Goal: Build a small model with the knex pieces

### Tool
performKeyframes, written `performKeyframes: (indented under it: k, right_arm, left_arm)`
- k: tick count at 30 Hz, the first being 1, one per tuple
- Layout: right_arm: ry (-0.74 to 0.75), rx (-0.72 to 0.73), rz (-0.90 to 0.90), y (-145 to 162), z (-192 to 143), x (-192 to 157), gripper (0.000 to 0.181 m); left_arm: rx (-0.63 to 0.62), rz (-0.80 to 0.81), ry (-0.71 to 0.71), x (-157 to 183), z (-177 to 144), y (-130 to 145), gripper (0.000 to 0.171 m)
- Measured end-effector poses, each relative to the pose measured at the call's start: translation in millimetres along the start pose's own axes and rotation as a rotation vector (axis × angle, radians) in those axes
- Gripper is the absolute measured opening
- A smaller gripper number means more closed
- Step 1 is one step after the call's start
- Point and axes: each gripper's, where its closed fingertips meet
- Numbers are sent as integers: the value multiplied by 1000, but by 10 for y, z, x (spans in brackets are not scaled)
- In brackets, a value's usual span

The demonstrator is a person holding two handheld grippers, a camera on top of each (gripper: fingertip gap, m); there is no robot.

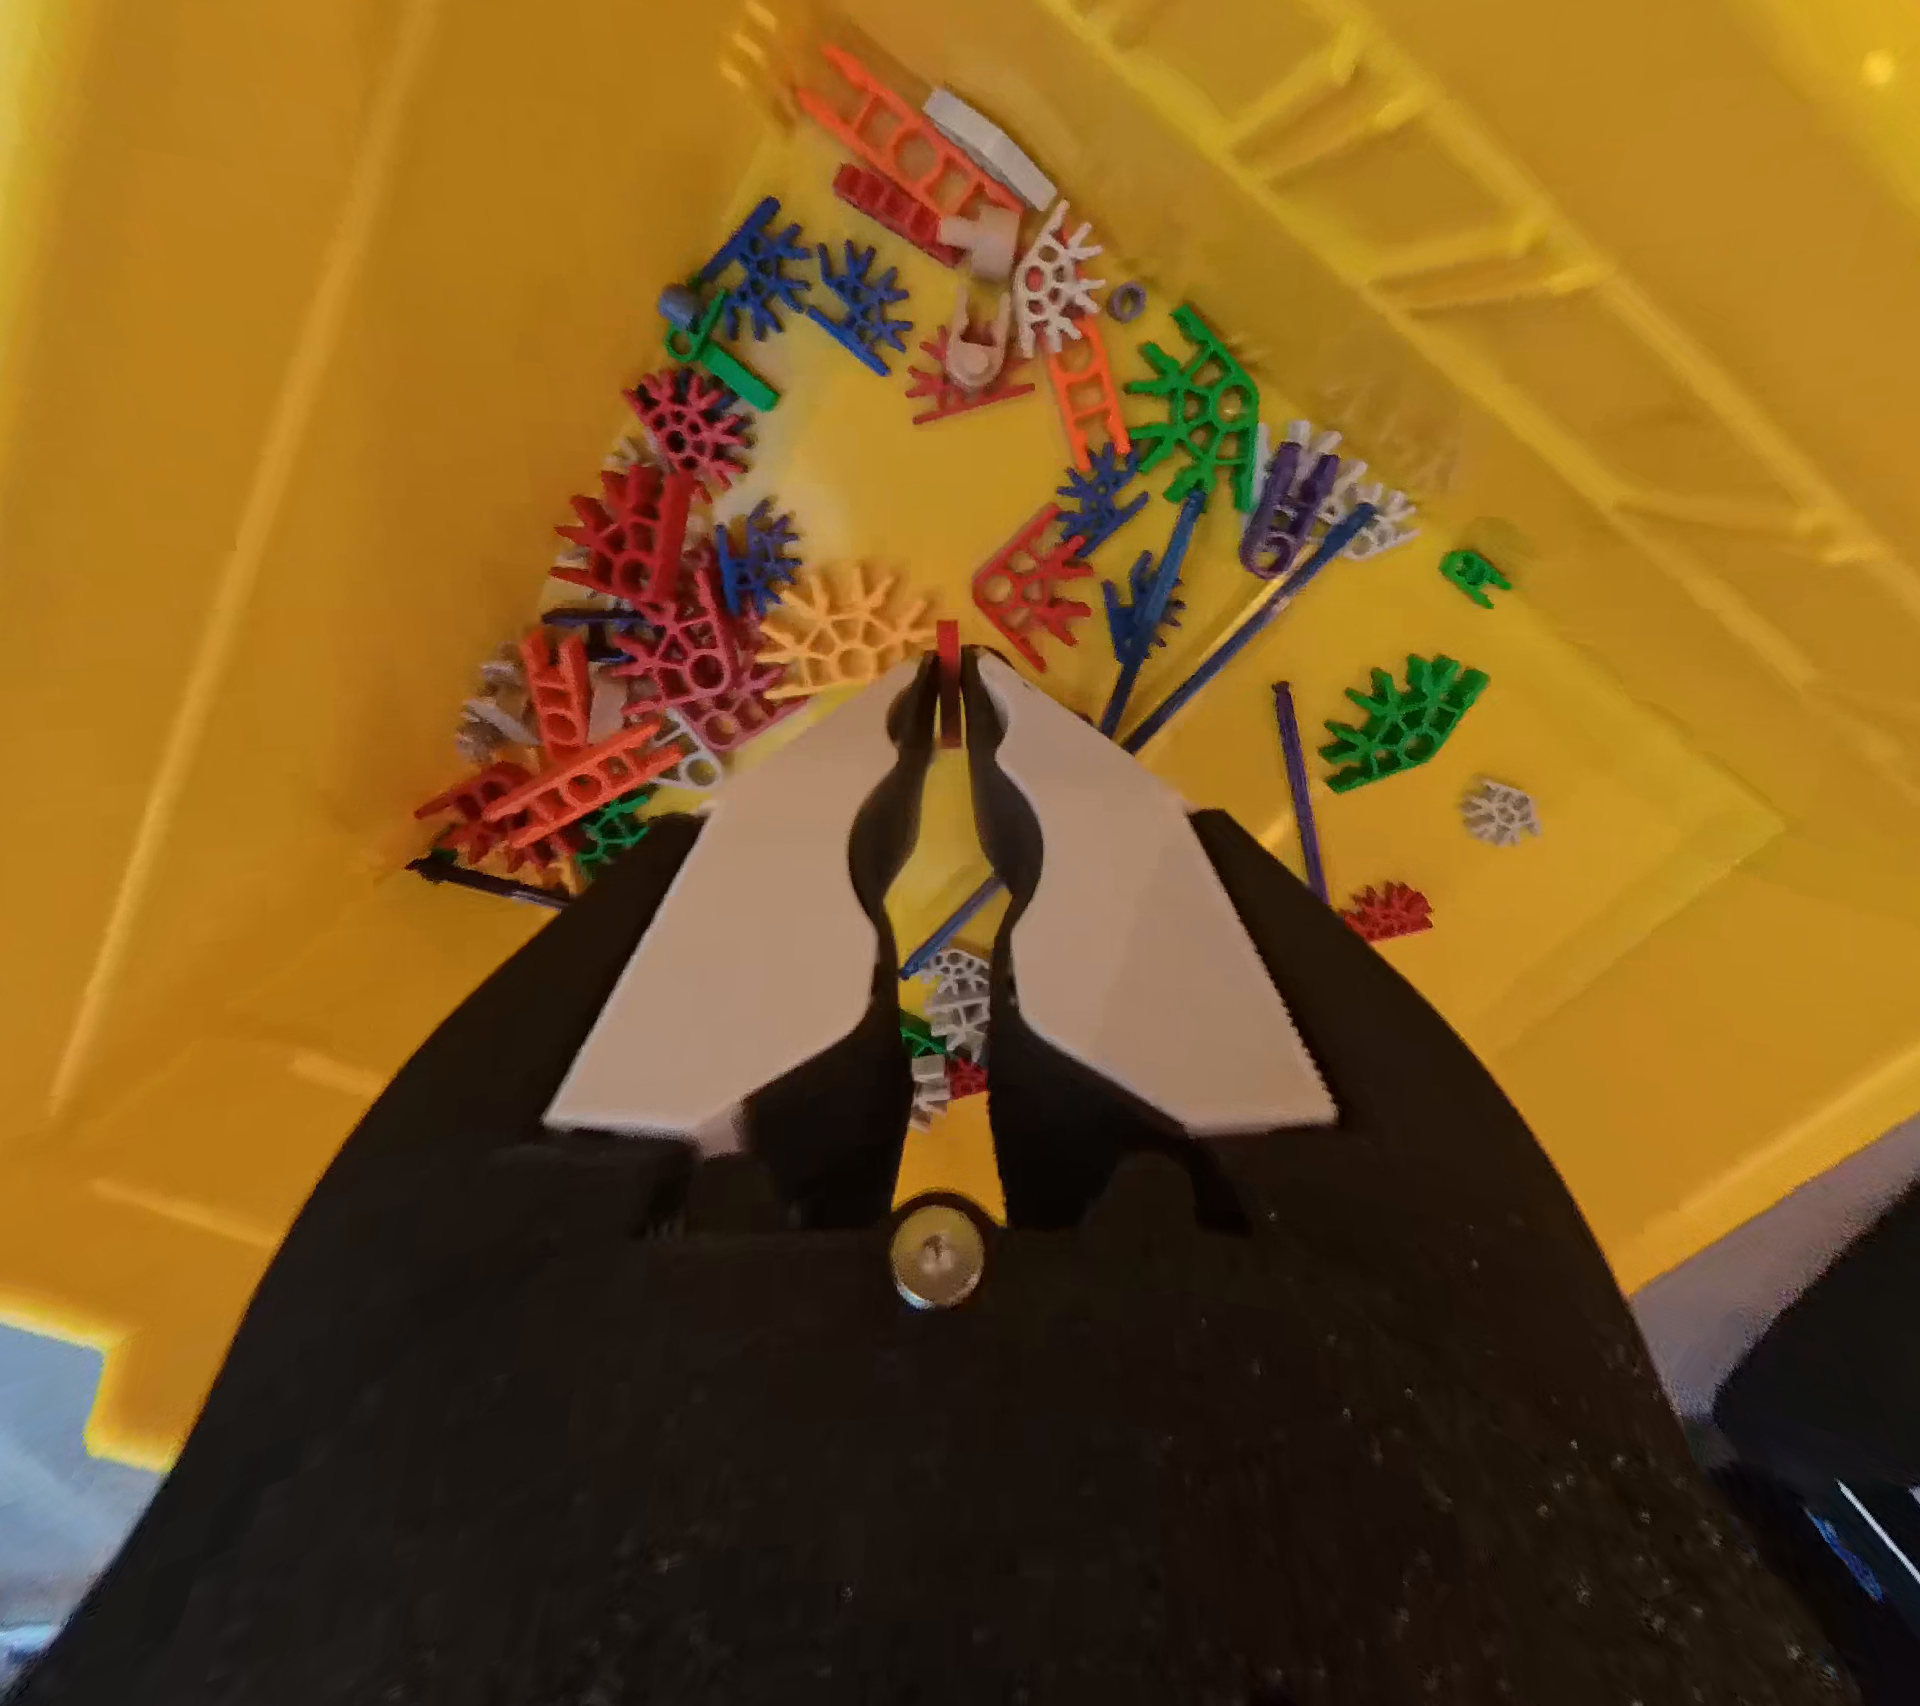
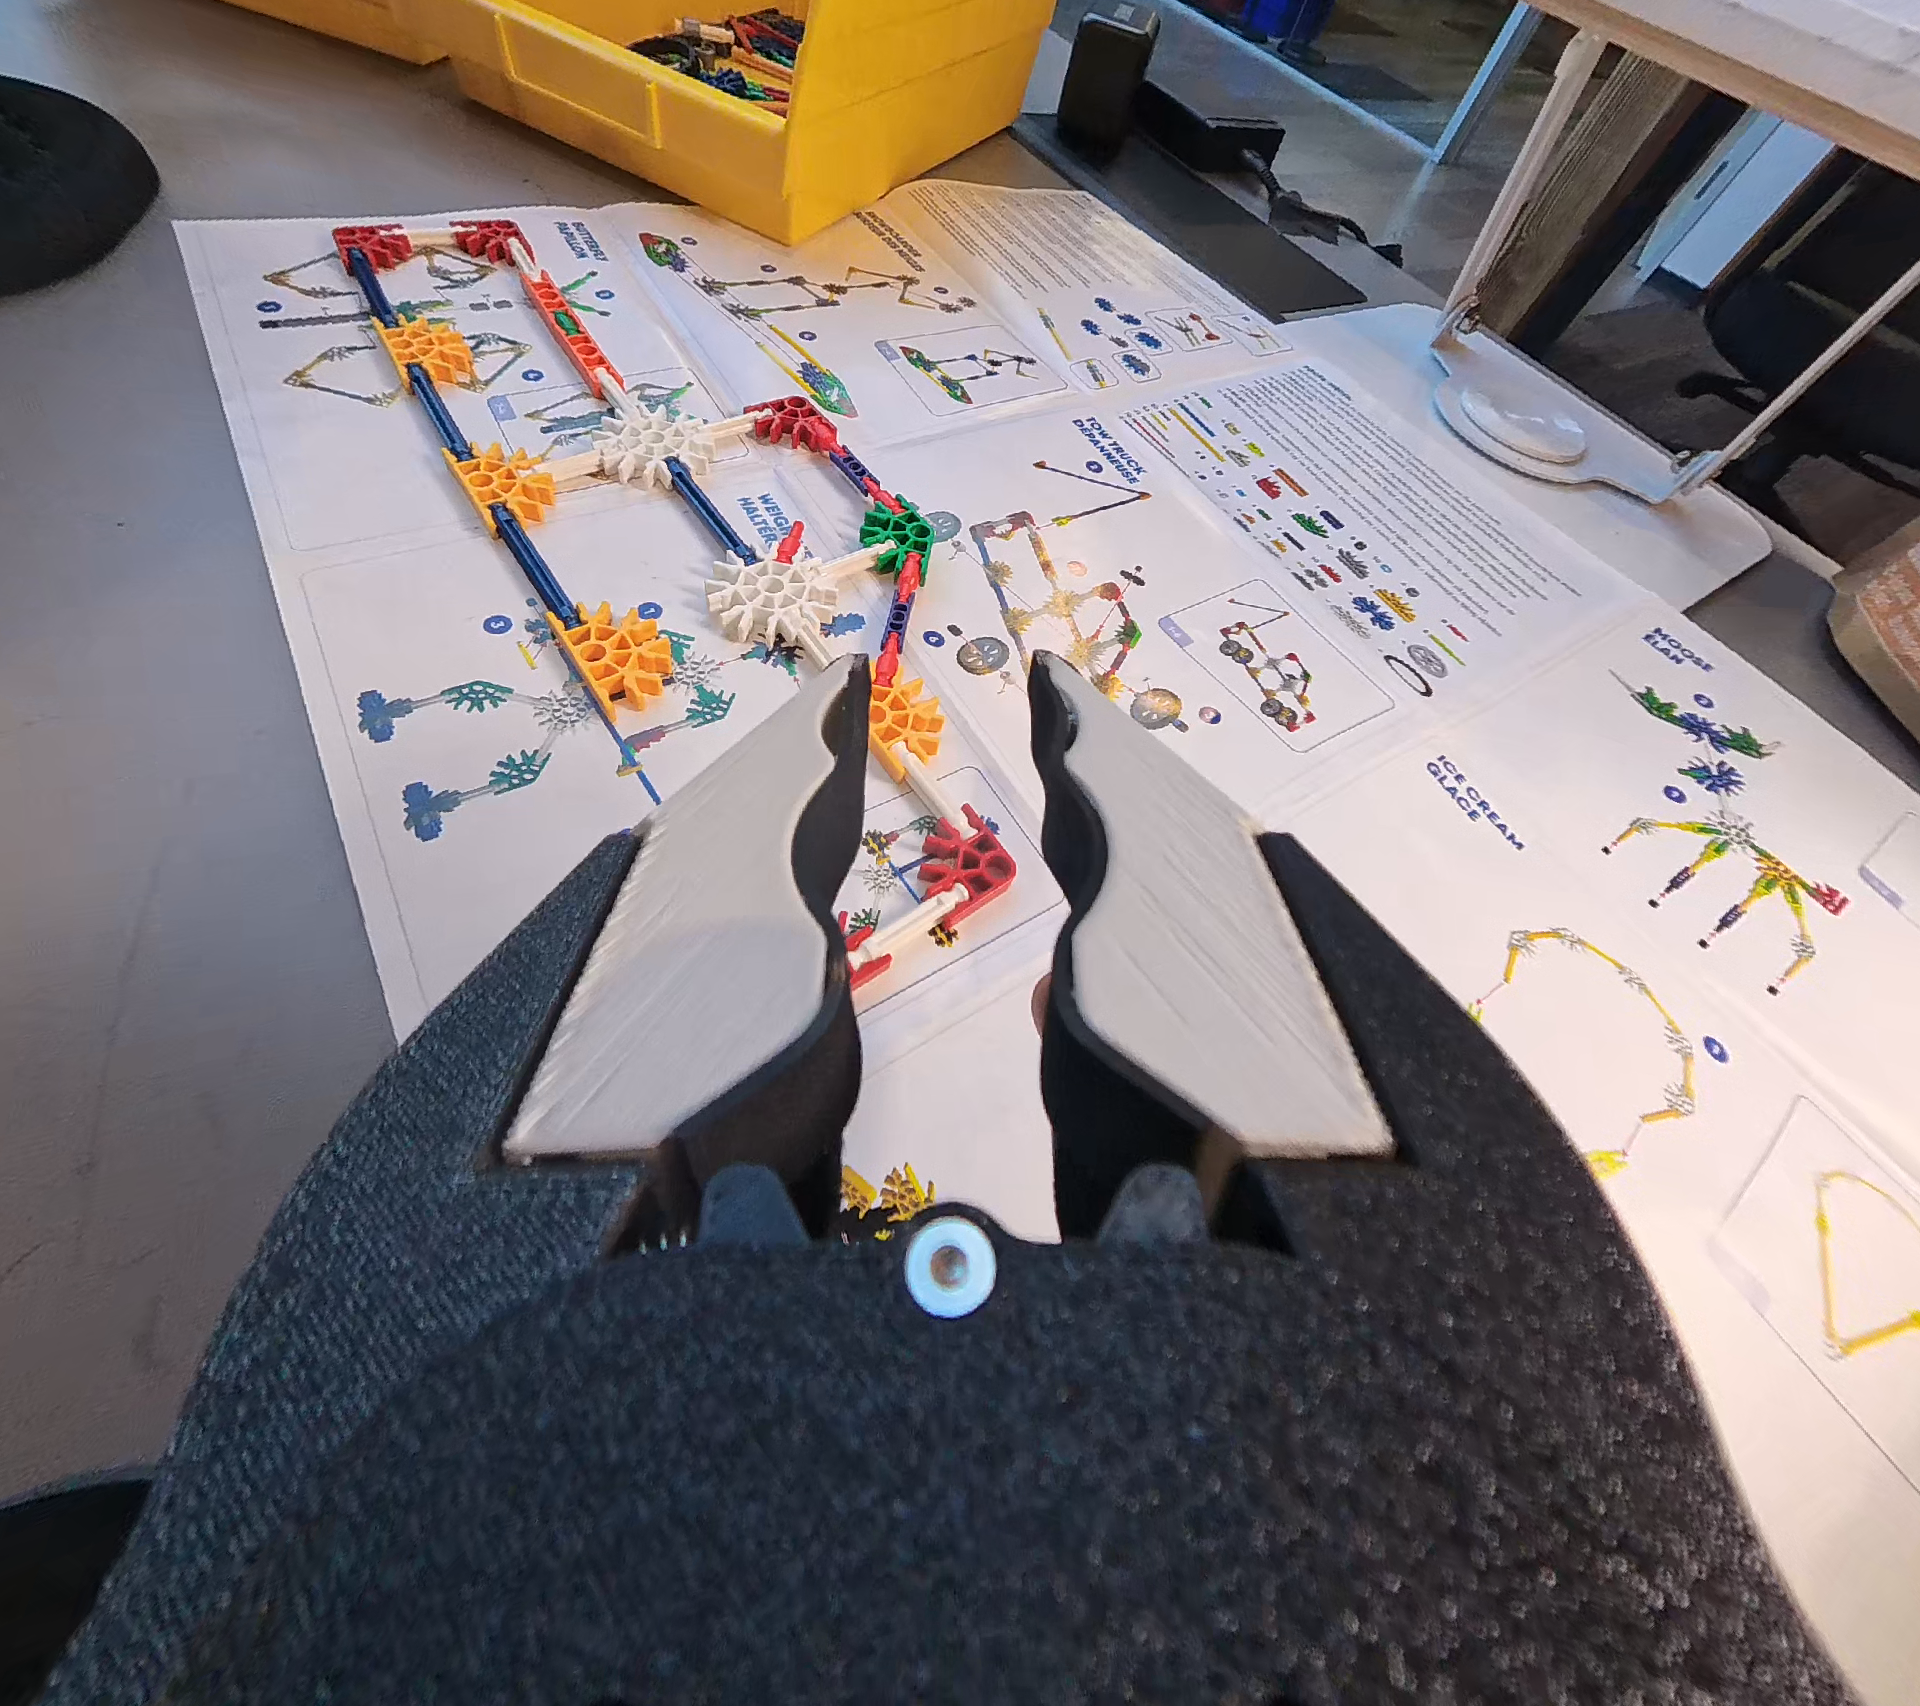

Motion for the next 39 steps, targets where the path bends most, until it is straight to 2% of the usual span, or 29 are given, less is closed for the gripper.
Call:
performKeyframes:
  k: [4,5,6,7,12,16,26,30,33,39]
  right_arm:
    - [-12,-9,0,23,9,-20,30]
    - [-14,-11,-2,29,10,-28,30]
    - [-15,-13,-4,34,13,-32,30]
    - [-16,-15,-6,37,15,-35,30]
    - [-17,-22,-6,51,26,-41,30]
    - [-16,-27,-8,58,37,-49,30]
    - [-12,-27,-15,56,32,-44,30]
    - [-1,-21,-17,44,15,-18,30]
    - [3,-17,-16,35,6,-2,29]
    - [6,-15,-18,38,-3,11,29]
  left_arm:
    - [-19,77,198,365,-34,66,2]
    - [-29,96,221,413,-47,96,8]
    - [-34,105,199,381,-61,108,21]
    - [-23,110,158,306,-78,94,28]
    - [109,17,-7,-81,-131,-82,22]
    - [66,-15,-88,-242,-23,-19,27]
    - [47,3,-90,-200,14,-30,22]
    - [72,-32,-23,-153,14,-39,32]
    - [70,-35,-33,-183,10,-39,25]
    - [27,39,-97,-188,20,-30,27]
Point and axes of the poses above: each gripper's, where its closed fingertips meet, z out along the fingers, y out of its underside, x = y × z across the jaws, and after that the axes turned 13 degrees about y, right-handed
